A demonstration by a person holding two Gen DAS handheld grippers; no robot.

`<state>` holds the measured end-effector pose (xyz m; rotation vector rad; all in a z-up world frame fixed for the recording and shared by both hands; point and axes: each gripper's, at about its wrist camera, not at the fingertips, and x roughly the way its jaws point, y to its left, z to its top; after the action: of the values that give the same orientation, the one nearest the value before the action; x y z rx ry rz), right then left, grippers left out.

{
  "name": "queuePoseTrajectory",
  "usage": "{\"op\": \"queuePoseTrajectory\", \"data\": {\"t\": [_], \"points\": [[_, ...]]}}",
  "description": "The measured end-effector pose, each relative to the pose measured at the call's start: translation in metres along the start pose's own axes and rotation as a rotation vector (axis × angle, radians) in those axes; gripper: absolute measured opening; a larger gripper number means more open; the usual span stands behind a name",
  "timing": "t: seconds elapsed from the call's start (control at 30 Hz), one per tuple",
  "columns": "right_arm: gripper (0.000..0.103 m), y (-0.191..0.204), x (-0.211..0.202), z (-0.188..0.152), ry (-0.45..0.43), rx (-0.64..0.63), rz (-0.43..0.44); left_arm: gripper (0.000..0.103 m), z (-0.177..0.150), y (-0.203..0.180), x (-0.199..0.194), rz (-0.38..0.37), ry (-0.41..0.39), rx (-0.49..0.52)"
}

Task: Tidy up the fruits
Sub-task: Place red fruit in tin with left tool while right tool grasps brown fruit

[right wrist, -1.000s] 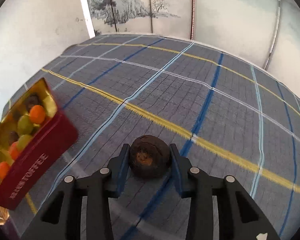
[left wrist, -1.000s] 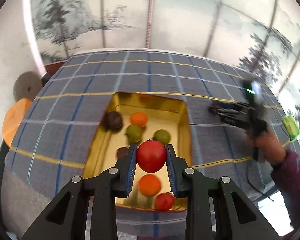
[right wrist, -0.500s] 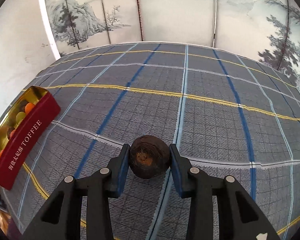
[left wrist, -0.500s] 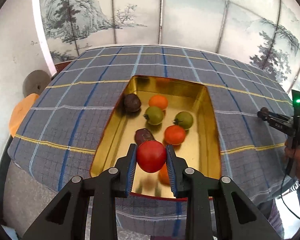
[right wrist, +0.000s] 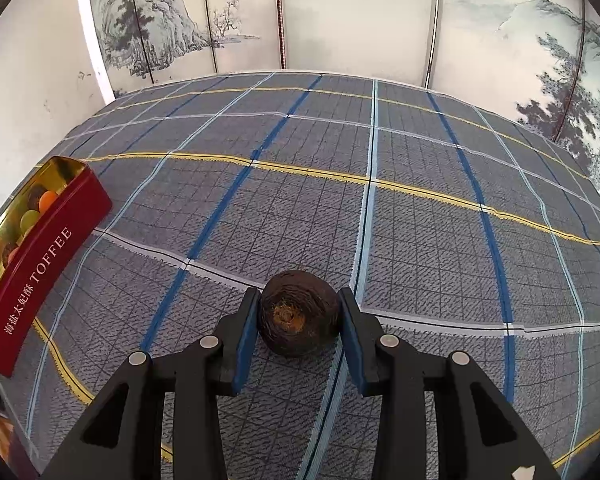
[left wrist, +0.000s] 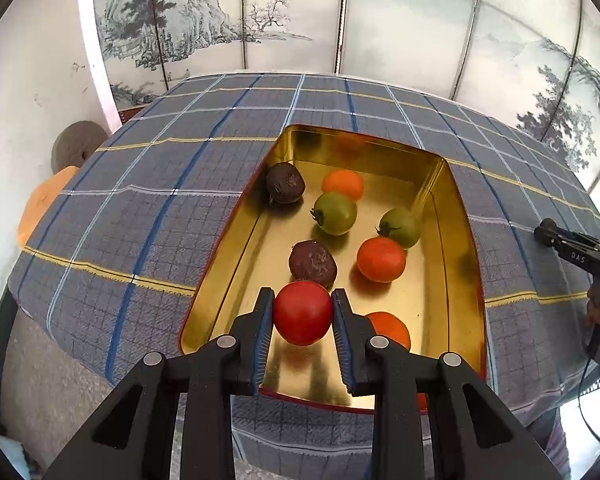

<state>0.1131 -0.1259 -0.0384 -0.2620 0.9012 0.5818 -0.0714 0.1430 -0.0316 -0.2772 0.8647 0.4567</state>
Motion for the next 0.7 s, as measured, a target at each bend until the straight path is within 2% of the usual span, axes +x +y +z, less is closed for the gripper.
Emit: {"op": "queuePoseTrajectory", "data": {"t": [0.7], "points": [[0.036, -0.0008, -0.0002, -0.0005, 0.002, 0.003, -0.001, 0.031, -0.0041, -0.0034, 0.0029, 0.059, -0.015, 0.036]]}}
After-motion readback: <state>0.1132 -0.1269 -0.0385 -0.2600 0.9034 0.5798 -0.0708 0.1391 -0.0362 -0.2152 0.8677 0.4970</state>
